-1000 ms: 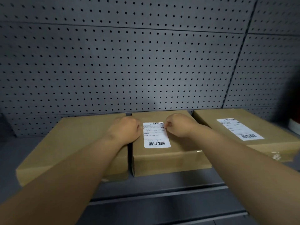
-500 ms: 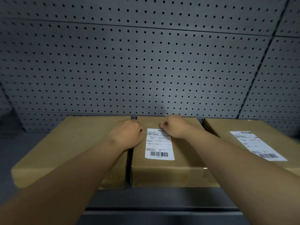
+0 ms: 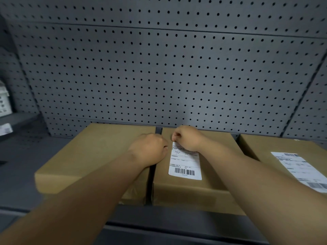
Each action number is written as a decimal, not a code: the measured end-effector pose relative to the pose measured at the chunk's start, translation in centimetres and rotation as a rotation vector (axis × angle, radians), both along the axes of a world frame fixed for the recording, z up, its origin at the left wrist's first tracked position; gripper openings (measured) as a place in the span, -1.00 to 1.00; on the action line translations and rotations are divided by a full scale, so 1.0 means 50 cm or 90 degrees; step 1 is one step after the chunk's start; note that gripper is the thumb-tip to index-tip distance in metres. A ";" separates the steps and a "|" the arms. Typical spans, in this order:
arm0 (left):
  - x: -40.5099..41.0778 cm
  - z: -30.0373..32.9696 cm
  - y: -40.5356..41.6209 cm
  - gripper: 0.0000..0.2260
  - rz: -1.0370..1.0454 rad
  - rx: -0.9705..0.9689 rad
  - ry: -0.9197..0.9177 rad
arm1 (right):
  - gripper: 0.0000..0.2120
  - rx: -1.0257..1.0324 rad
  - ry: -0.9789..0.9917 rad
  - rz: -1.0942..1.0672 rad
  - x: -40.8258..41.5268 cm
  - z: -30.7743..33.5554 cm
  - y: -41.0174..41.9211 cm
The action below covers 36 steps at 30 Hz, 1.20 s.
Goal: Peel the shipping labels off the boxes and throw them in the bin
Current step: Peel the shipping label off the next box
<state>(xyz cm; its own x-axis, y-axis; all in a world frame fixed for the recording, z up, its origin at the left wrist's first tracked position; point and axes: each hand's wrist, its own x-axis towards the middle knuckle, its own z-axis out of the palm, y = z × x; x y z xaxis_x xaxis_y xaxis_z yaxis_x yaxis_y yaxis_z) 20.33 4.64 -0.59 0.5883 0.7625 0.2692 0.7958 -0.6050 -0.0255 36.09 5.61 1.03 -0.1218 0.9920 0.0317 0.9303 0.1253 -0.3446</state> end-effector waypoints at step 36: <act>0.010 0.012 -0.013 -0.73 0.031 0.001 0.050 | -0.91 0.063 -0.162 0.089 0.009 0.023 -0.043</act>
<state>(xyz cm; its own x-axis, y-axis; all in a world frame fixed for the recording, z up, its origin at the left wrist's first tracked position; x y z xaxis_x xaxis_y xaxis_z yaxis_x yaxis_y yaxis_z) 20.84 4.01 -0.01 0.5704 0.7902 0.2242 0.8195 -0.5660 -0.0899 36.52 3.46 2.19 -0.2731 0.9587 0.0790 0.9566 0.2793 -0.0826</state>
